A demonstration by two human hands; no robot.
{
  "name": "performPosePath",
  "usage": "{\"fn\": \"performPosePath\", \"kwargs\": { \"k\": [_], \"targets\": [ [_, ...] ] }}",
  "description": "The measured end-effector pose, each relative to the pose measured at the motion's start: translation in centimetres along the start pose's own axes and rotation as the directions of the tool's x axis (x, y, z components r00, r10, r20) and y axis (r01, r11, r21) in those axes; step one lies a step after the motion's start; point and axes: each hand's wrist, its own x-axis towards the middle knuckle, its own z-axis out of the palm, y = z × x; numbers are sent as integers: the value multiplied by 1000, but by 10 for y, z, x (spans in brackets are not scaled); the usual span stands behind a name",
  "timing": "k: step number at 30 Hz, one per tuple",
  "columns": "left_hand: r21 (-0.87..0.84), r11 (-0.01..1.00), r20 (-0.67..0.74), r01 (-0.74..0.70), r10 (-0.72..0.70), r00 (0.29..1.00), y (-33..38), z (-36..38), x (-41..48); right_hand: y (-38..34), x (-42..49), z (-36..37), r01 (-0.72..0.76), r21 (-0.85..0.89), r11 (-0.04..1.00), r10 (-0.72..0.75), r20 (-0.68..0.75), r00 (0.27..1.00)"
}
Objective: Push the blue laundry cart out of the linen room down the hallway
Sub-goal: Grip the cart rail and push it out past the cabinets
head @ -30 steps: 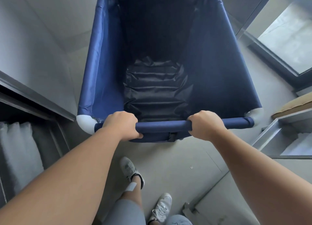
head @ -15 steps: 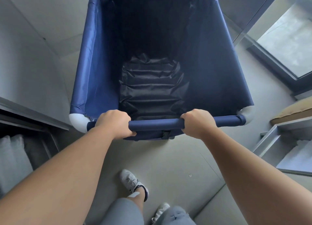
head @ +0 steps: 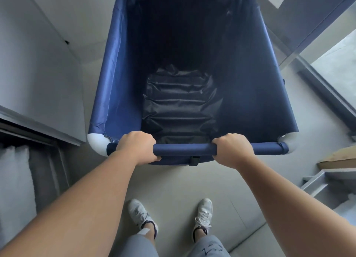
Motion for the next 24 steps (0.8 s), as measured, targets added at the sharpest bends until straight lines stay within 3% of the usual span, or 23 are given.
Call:
{"fn": "performPosePath", "kwargs": {
  "k": [10,24],
  "targets": [
    [-35,995,7,96,-96,995,77,-2,10,77,-5,8,113,-22,993,-113,-1,994],
    [-69,990,16,121,-120,993,78,-29,45,106,37,-5,125,-23,992,-125,14,992]
  ]
}}
